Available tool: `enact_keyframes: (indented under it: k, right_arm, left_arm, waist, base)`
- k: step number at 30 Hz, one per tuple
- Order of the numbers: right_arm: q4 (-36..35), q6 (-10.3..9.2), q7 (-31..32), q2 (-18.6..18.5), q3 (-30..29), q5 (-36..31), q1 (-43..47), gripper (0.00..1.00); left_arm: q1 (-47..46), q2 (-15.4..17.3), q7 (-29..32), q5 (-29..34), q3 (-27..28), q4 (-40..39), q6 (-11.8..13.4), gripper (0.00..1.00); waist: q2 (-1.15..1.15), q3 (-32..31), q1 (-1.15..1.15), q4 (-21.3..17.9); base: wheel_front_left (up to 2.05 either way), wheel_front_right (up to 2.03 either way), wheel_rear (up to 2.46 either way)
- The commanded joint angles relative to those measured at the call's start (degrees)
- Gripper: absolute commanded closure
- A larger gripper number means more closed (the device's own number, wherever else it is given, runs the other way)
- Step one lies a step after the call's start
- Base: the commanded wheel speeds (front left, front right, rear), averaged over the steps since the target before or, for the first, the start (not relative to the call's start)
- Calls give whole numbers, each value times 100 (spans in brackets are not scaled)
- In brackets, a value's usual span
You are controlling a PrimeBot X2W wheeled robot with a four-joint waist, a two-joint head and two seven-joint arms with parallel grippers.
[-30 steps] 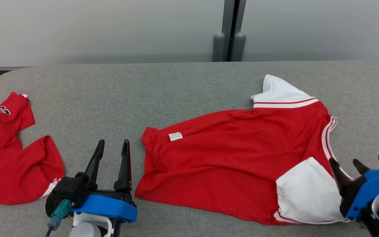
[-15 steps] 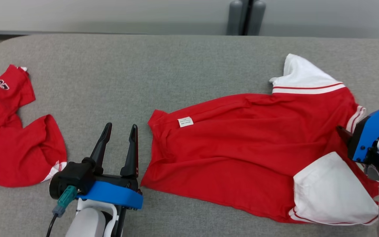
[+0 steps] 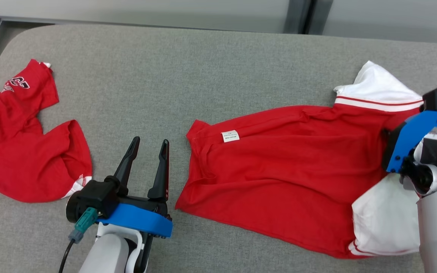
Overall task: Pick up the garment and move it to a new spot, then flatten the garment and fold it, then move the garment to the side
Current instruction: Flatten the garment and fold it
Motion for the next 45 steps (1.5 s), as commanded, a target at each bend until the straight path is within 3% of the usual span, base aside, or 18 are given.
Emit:
enact_keyframes:
  k: [1, 10, 17, 24, 36, 37, 38, 45]
  right_arm:
    - [-67, 3, -119, -79, 78, 73, -104, 100]
    - [-1462, 2, -883, -368, 1133, 1023, 262, 100]
    - [-2146, 3, -868, -430, 1077, 1285, 633, 100]
    - [-1790, 3, -1012, -421, 855, 1221, 362, 100]
    - [-13, 3, -2224, -583, 557, 830, -993, 100]
    - [151, 3, -2288, -569, 575, 809, -1053, 72]
    - [308, 3, -2348, -569, 580, 803, -1112, 0]
    - [1072, 3, -2466, -658, 877, 939, -1002, 0]
  left_arm:
    - [-23, -2, -15, -18, 37, 0, -7, 0]
    - [213, -4, -16, -14, 135, 5, -7, 0]
    - [275, -23, -16, 15, 167, -6, -8, 0]
    - [134, -39, -16, -6, 42, -61, -8, 0]
    - [-251, -78, -16, -22, -220, -130, -8, 0]
    - [-273, -87, -15, -16, -224, -132, -8, 0]
    - [-275, -98, -15, -8, -230, -127, -8, 0]
    - [-116, -138, -16, -13, -169, -39, -8, 0]
  waist:
    - [0, -65, -1, -47]
    - [0, -480, -1, -284]
    - [0, -577, -1, -351]
    - [0, -420, -1, -190]
    - [0, 97, -1, 353]
    - [0, 117, -1, 376]
    - [0, 126, -1, 393]
    - [0, -73, -1, 350]
  base:
    - [0, 0, 0]
    - [0, 0, 0]
    - [0, 0, 0]
    - [0, 0, 0]
    - [0, 0, 0]
    - [0, 0, 0]
    - [0, 0, 0]
    - [0, 0, 0]
